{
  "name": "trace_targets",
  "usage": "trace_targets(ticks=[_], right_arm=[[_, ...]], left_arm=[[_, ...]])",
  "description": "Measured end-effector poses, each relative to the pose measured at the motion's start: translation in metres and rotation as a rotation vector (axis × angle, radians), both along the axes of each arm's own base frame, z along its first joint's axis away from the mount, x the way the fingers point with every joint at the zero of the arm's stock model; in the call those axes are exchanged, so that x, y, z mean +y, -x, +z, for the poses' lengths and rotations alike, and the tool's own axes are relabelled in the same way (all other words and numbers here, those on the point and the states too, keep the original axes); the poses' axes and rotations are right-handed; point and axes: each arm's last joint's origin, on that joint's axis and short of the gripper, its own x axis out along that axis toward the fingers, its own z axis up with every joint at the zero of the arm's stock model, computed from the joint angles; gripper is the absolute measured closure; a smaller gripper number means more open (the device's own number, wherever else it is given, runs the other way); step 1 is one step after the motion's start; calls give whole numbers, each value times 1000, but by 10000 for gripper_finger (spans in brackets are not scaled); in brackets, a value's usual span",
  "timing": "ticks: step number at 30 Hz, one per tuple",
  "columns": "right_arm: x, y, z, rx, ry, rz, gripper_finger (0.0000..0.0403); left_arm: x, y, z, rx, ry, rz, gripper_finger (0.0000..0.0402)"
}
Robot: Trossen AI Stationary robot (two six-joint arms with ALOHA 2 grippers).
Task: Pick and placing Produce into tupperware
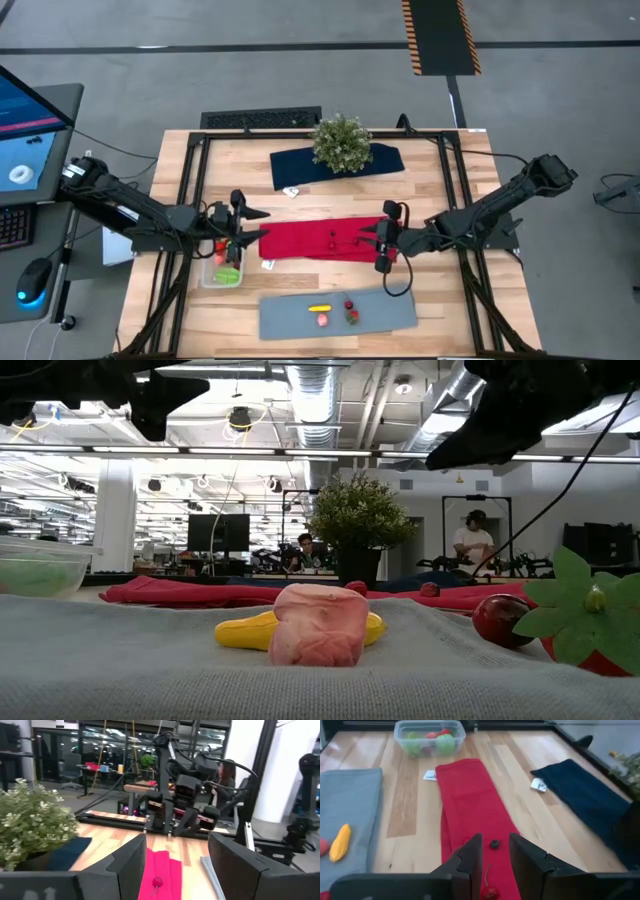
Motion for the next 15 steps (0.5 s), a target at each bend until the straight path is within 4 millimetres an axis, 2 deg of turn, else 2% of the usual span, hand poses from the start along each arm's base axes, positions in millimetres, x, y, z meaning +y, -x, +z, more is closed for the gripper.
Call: trace_targets(ticks=[6, 11, 15], right_arm=[[3, 2, -4, 57, -83, 81, 284], [7, 8, -9, 126, -192, 77, 284], [18, 12, -9, 124, -252, 93, 284]], left_arm=[[1, 0, 2, -18, -2, 20, 198], [1, 0, 2, -17, -8, 28, 198], [1, 0, 2, -15, -33, 31, 198]])
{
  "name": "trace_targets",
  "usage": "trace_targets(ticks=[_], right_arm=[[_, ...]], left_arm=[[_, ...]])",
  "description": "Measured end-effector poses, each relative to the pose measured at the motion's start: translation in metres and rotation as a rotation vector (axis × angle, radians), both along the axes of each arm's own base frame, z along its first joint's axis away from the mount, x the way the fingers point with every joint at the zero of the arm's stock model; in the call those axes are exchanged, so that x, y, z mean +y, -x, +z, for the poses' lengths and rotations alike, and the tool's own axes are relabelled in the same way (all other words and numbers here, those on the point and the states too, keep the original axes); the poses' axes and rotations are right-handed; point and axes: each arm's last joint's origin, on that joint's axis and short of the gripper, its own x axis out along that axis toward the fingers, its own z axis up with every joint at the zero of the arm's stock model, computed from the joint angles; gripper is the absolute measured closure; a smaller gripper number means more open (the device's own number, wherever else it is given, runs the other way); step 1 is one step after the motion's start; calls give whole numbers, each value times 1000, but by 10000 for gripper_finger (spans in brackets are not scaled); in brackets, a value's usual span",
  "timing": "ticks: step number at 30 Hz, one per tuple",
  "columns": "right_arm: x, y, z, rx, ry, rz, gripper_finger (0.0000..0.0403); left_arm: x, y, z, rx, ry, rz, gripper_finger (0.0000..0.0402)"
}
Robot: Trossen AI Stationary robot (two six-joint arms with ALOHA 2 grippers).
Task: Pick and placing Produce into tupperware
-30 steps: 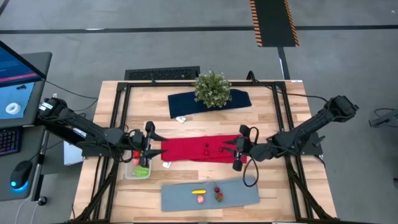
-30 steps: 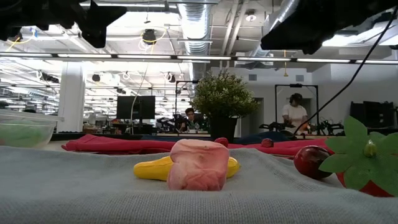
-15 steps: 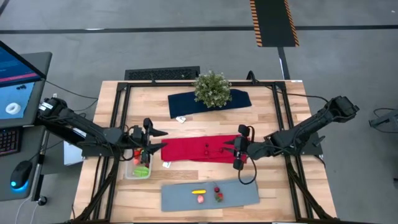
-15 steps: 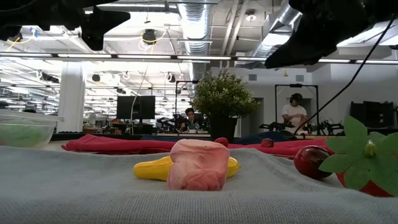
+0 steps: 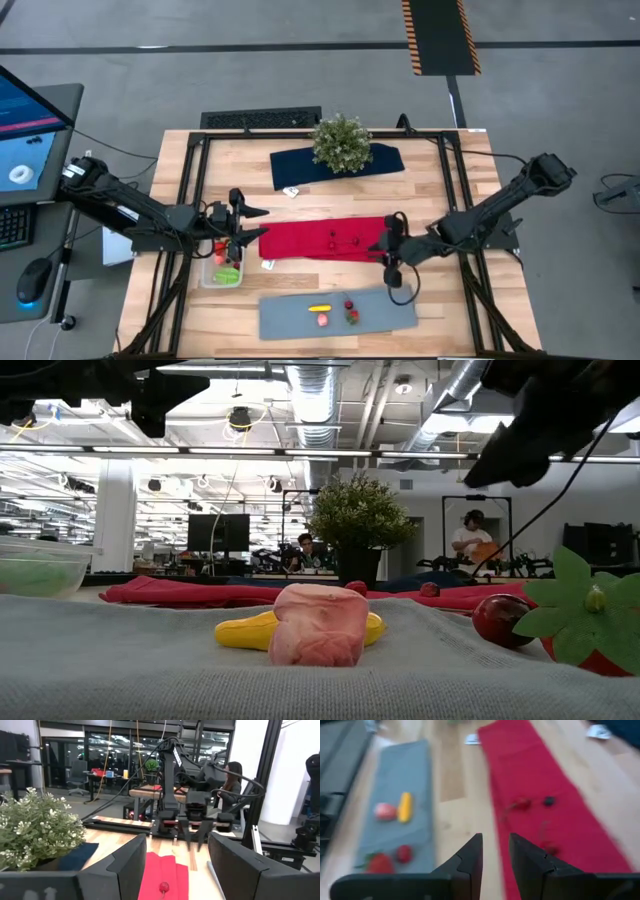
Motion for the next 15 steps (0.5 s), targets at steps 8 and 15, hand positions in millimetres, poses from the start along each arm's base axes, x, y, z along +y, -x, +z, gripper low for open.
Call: trace_targets(ticks=[8, 15], right_arm=[[38, 17, 1, -26, -131, 83, 284], [84, 10, -28, -45, -84, 219, 285]], left_arm=[[0, 1, 3, -30, 11, 5, 198], [0, 1, 4, -41, 11, -18, 198]])
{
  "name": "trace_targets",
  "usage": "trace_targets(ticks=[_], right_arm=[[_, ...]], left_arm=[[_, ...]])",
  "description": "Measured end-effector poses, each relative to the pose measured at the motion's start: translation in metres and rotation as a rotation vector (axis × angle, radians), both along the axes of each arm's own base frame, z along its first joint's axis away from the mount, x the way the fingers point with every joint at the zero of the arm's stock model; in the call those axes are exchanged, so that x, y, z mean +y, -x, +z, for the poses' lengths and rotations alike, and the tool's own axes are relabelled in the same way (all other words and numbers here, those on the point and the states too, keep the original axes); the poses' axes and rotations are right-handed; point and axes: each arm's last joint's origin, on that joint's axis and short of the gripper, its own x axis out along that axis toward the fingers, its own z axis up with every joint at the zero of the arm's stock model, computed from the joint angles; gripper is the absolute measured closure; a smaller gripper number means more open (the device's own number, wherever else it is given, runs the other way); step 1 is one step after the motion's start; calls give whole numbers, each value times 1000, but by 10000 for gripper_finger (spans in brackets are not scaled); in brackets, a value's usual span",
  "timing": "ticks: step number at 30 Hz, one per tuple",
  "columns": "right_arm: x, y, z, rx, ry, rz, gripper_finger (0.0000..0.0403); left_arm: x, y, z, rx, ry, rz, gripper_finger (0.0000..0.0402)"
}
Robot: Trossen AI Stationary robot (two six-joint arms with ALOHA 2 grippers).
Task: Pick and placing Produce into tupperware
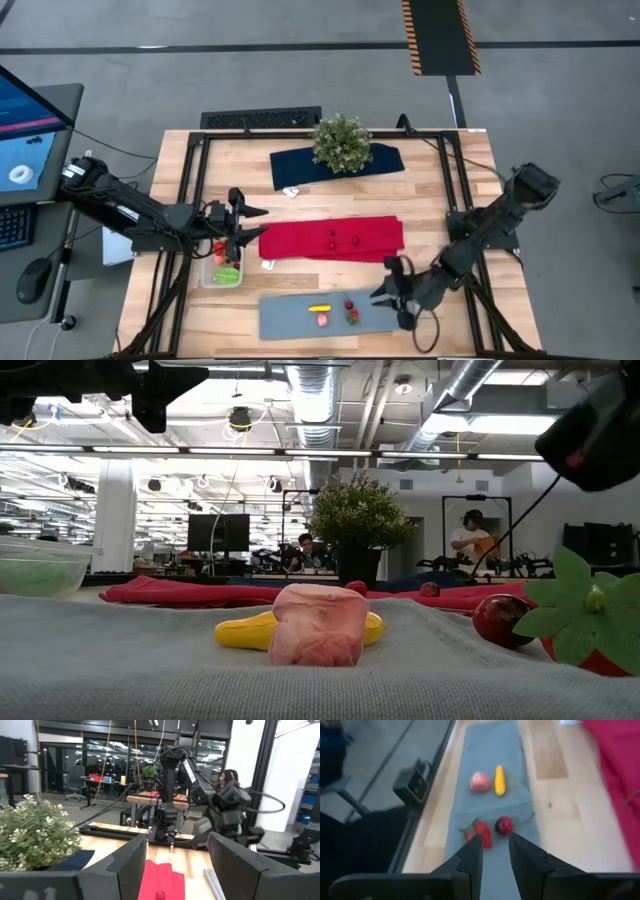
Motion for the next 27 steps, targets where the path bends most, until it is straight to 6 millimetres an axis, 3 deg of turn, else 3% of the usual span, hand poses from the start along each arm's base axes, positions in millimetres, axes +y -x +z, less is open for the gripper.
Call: trace_targets(ticks=[5, 12, 21, 27], right_arm=[[28, -22, -11, 9, 102, 63, 285], [59, -45, -7, -18, 241, 175, 285], [73, -71, -9, 12, 321, 253, 285], [76, -74, -24, 58, 339, 279, 285]], left_arm=[[0, 0, -1, 7, 8, -4, 198], [-1, -1, -3, 30, 9, -6, 198], [-1, -2, -4, 33, 13, -7, 198], [-1, -2, -4, 32, 16, -9, 198]])
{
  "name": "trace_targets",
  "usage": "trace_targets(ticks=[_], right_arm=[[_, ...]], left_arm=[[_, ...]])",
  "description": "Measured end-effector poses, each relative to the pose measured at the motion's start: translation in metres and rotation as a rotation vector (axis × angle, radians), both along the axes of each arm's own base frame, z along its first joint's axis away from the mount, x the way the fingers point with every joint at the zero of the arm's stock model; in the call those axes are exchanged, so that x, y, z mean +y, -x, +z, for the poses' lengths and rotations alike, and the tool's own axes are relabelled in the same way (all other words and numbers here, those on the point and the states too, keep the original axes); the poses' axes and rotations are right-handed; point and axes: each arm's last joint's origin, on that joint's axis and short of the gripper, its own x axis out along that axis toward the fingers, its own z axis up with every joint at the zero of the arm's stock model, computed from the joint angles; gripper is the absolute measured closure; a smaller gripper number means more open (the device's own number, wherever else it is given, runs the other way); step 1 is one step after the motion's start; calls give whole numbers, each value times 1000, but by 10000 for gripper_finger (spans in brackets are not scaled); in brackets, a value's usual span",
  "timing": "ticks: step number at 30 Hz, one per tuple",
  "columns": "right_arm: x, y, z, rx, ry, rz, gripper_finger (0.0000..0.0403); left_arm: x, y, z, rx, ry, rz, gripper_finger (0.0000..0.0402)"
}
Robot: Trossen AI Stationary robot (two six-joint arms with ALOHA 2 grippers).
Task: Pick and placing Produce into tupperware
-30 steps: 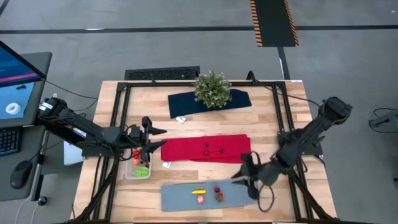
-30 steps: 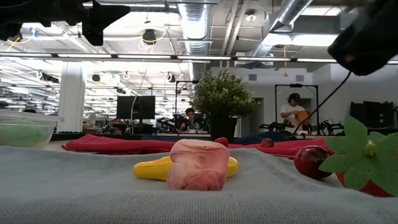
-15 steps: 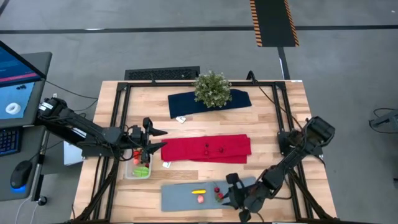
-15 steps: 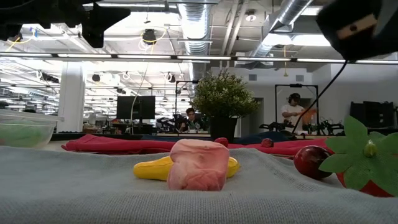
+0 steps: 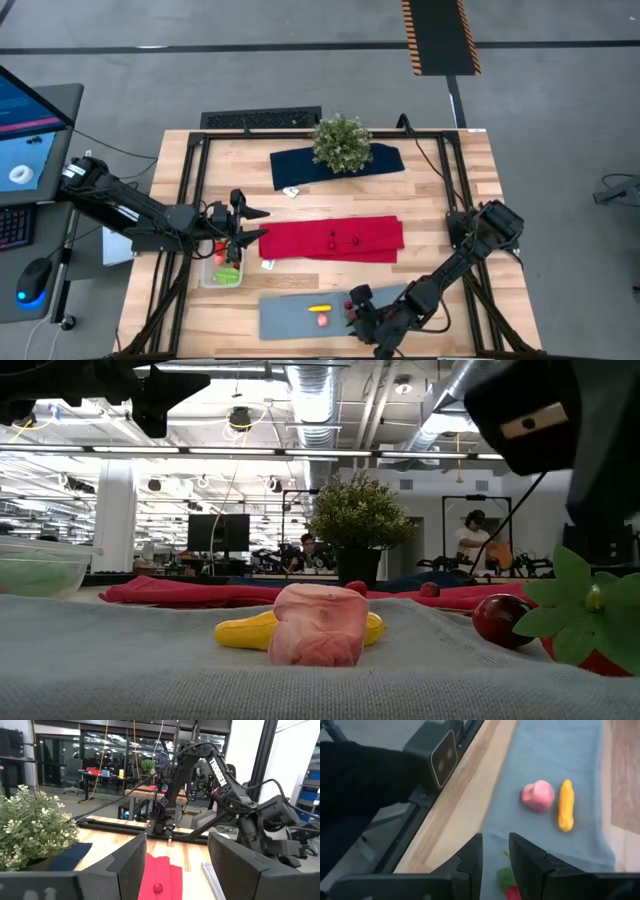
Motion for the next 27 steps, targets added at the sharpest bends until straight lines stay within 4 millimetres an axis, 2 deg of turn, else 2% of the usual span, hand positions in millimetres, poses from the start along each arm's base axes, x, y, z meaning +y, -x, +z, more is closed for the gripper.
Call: trace_targets(ticks=[7, 20, 27], right_arm=[[-3, 2, -3, 32, 33, -3, 285], [-15, -7, -5, 52, 69, -22, 285], [-15, -6, -5, 67, 45, -17, 285]], left_arm=[[0, 0, 0, -1, 18, -4, 198], [0, 0, 0, 0, 19, -4, 198], [0, 0, 0, 0, 19, -4, 198]])
